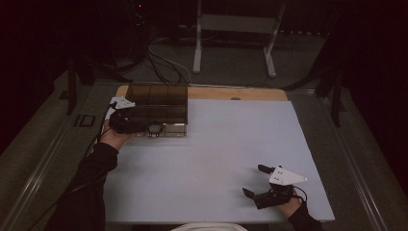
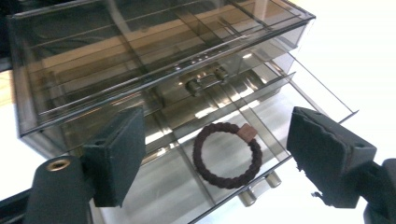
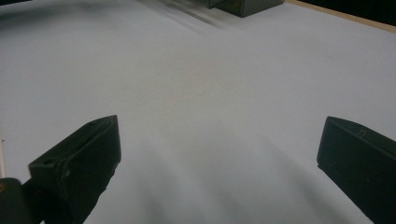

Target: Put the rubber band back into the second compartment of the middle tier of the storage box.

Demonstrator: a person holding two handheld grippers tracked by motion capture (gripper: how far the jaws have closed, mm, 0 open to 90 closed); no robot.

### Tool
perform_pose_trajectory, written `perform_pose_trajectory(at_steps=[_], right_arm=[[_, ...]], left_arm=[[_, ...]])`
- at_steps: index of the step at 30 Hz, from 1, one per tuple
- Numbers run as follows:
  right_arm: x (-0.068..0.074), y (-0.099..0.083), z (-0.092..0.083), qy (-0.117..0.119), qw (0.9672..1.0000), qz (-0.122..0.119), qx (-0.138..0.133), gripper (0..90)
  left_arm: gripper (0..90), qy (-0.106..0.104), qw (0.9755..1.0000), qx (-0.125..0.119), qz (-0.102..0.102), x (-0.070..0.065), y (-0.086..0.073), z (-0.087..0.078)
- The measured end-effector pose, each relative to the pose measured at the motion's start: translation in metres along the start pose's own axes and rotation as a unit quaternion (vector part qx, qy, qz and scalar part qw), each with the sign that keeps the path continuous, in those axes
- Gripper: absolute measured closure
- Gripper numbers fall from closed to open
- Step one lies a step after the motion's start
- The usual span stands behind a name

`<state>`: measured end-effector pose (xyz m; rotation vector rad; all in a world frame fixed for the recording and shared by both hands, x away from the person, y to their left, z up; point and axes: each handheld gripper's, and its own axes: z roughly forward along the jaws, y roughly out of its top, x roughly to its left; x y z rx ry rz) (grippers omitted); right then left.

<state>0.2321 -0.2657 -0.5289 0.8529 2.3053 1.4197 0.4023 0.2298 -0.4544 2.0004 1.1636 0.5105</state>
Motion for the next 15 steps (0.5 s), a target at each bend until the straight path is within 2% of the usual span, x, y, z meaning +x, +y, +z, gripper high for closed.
perform_pose_trajectory(at_steps=[5,6,7,8,10,11,12,15], right_arm=[[0.000,0.000,0.000,-0.001,1.0000,0.001,0.001,0.0],[0.000,0.000,0.001,0.000,1.0000,0.001,0.001,0.0],[0.000,0.000,0.000,0.000,1.0000,0.000,0.000,0.0],[0.000,0.000,0.000,0.000,1.0000,-0.001,0.000,0.0],[0.000,0.000,0.000,-0.001,1.0000,0.000,0.000,0.0],[0.000,0.000,0.000,-0.001,1.0000,0.000,0.000,0.0],[0.000,0.000,0.000,-0.001,1.0000,-0.001,-0.001,0.0],[0.000,0.001,0.000,0.000,1.0000,-0.001,-0.001,0.0]], left_arm=[[11.7,0.010,0.9998,-0.007,-0.018,0.003,-0.002,-0.008],[11.6,0.009,0.9998,-0.005,-0.017,0.003,-0.003,-0.009],[11.5,0.016,0.9997,-0.004,-0.015,0.002,-0.004,-0.010],[10.8,0.010,0.9999,-0.003,-0.012,0.003,-0.006,-0.012],[5.9,0.010,0.9998,-0.008,-0.018,0.003,-0.008,-0.015],[5.8,0.001,0.9998,-0.008,-0.019,0.003,-0.010,-0.016],[3.9,0.001,0.9998,-0.008,-0.019,0.003,-0.010,-0.016],[2.1,0.010,0.9998,-0.004,-0.017,0.001,-0.014,-0.021]])
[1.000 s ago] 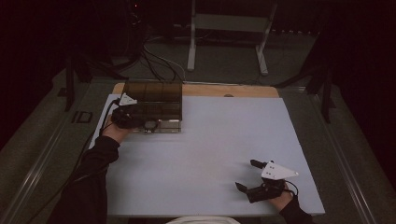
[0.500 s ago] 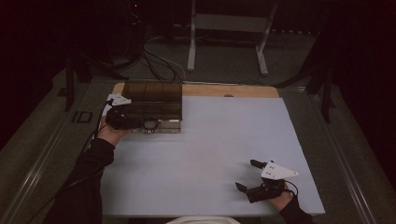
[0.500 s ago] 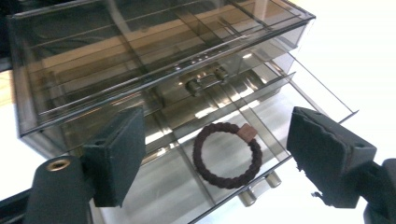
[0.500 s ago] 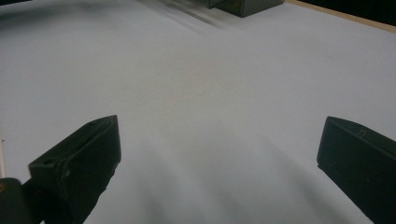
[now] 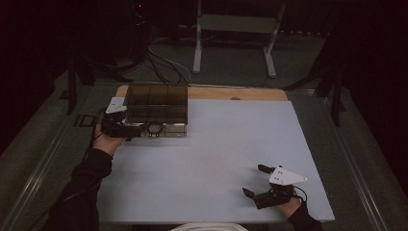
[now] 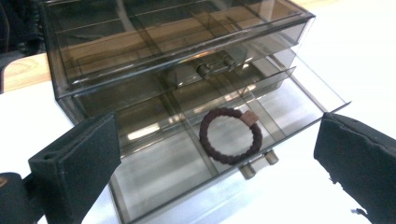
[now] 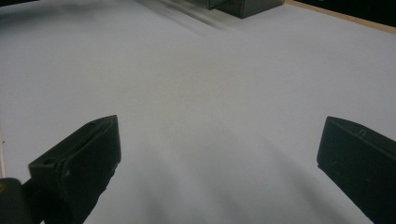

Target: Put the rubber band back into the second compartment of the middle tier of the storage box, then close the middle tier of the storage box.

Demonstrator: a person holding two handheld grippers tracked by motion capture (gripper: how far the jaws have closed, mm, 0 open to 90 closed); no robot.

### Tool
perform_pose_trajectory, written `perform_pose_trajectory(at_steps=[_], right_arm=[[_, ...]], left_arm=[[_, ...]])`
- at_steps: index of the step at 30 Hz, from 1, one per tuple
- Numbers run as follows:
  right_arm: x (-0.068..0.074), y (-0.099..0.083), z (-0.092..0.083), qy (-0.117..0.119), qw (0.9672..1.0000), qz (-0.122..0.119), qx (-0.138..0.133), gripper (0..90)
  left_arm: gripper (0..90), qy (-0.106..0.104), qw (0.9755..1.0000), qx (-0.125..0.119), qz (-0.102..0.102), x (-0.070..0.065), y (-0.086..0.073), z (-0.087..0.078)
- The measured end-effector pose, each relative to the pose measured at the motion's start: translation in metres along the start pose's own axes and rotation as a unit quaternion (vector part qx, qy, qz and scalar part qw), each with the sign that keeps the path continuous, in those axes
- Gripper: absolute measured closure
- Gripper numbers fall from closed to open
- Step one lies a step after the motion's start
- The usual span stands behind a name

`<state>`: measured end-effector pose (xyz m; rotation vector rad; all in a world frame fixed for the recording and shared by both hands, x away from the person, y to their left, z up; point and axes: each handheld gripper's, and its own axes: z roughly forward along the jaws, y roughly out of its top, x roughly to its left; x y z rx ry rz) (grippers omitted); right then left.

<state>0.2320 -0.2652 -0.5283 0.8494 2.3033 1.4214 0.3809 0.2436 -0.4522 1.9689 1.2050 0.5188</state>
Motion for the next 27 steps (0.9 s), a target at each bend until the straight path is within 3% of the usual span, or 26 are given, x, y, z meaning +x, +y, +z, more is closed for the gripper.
perform_pose_trajectory(at_steps=[6,10,15,27], right_arm=[[0.000,0.000,-0.001,0.000,1.0000,0.000,-0.001,0.0],[0.001,0.000,0.000,0.000,1.0000,0.000,0.000,0.0],[0.001,0.001,-0.001,0.000,1.0000,0.000,-0.002,0.0],[0.001,0.001,0.001,0.002,1.0000,-0.003,-0.001,0.0]], left_arm=[[2.0,0.009,0.9997,-0.023,-0.006,-0.002,-0.007,-0.010],[2.0,0.020,0.9993,-0.031,0.003,-0.005,-0.010,-0.014],[2.0,0.029,0.9991,-0.027,0.010,-0.009,-0.015,-0.018],[2.0,0.042,0.9985,-0.034,0.004,-0.018,-0.031,-0.018]])
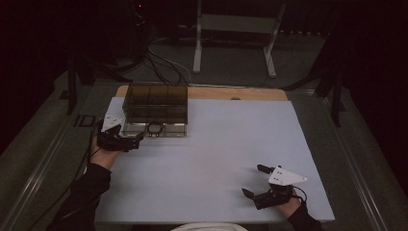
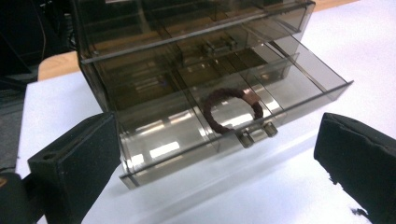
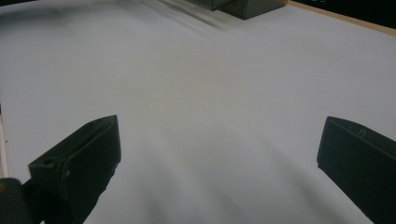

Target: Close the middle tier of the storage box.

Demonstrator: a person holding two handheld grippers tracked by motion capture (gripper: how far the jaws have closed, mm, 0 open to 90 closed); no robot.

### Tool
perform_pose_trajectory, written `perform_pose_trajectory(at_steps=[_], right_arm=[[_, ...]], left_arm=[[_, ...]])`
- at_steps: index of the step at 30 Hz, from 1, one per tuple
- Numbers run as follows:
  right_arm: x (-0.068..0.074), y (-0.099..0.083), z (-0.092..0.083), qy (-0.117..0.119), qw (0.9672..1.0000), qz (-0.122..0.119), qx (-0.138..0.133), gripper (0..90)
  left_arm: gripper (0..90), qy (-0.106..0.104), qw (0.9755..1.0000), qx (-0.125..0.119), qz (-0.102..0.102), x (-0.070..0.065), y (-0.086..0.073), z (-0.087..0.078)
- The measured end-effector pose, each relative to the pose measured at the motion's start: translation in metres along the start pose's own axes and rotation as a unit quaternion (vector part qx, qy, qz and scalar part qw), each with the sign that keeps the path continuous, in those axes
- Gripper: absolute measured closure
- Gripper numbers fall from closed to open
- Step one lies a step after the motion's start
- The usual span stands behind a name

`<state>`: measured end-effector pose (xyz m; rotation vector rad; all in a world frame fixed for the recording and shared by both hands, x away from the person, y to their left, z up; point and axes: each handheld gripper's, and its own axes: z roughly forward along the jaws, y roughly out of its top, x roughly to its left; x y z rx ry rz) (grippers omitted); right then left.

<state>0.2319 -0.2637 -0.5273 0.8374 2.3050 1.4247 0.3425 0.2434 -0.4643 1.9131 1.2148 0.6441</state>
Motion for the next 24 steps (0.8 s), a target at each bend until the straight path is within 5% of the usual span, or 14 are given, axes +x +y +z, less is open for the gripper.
perform_pose_trajectory(at_steps=[10,24], right_arm=[[0.001,0.001,0.002,0.003,1.0000,-0.002,0.000,0.0],[0.000,0.001,0.002,0.002,1.0000,-0.003,0.000,0.0]], left_arm=[[2.0,0.003,0.9999,0.001,-0.016,-0.009,-0.018,-0.001],[2.0,0.006,0.9999,0.013,-0.010,-0.028,-0.036,0.008]])
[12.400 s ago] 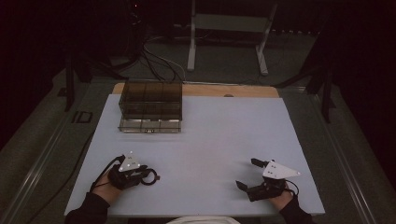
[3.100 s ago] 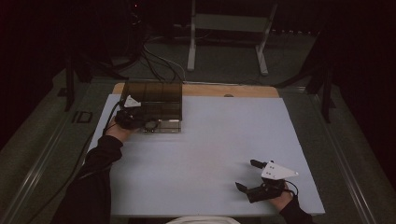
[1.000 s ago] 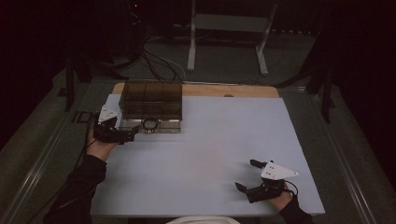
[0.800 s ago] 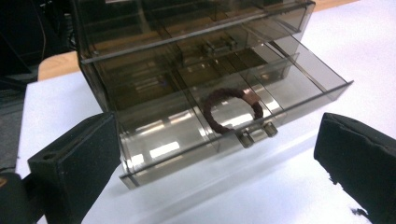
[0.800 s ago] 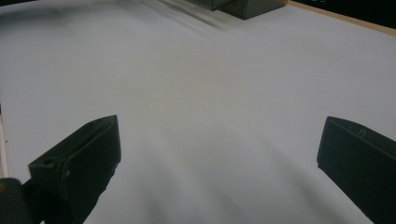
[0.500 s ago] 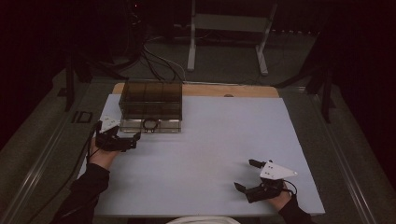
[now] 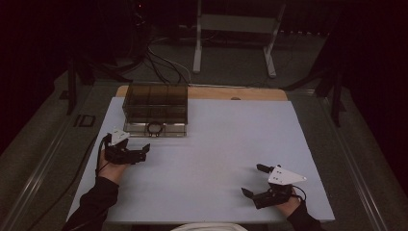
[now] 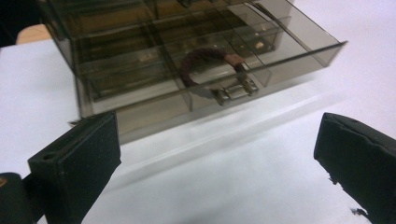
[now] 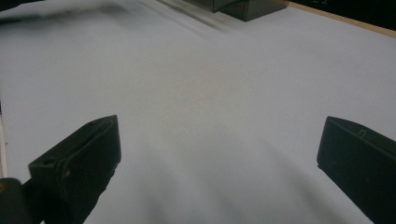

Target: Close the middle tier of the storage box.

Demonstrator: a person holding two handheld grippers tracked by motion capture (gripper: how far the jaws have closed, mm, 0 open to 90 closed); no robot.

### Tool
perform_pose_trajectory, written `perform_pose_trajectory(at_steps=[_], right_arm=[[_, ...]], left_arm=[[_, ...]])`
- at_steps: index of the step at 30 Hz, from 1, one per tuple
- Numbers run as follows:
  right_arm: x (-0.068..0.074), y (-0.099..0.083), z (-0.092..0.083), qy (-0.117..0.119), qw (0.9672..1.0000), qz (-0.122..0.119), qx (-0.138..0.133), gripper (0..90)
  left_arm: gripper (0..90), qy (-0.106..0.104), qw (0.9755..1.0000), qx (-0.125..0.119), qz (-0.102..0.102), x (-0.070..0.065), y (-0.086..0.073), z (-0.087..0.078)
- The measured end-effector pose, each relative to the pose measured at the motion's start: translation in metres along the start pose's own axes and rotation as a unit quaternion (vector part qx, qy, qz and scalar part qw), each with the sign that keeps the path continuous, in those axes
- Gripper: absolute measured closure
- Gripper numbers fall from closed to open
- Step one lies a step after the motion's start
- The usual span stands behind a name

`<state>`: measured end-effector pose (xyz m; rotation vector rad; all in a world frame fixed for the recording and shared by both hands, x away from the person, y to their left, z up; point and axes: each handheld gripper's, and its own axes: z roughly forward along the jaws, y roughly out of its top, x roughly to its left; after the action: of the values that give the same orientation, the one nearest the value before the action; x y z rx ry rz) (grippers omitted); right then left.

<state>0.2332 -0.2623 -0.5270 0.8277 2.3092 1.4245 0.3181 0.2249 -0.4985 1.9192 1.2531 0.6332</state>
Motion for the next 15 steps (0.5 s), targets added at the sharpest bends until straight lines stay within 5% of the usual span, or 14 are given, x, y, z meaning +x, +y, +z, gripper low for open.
perform_pose_trajectory(at_steps=[15], right_arm=[[-0.001,0.000,0.001,0.002,1.0000,0.001,-0.001,0.0]], left_arm=[[2.1,0.048,0.9987,0.016,-0.006,-0.002,-0.013,0.017]])
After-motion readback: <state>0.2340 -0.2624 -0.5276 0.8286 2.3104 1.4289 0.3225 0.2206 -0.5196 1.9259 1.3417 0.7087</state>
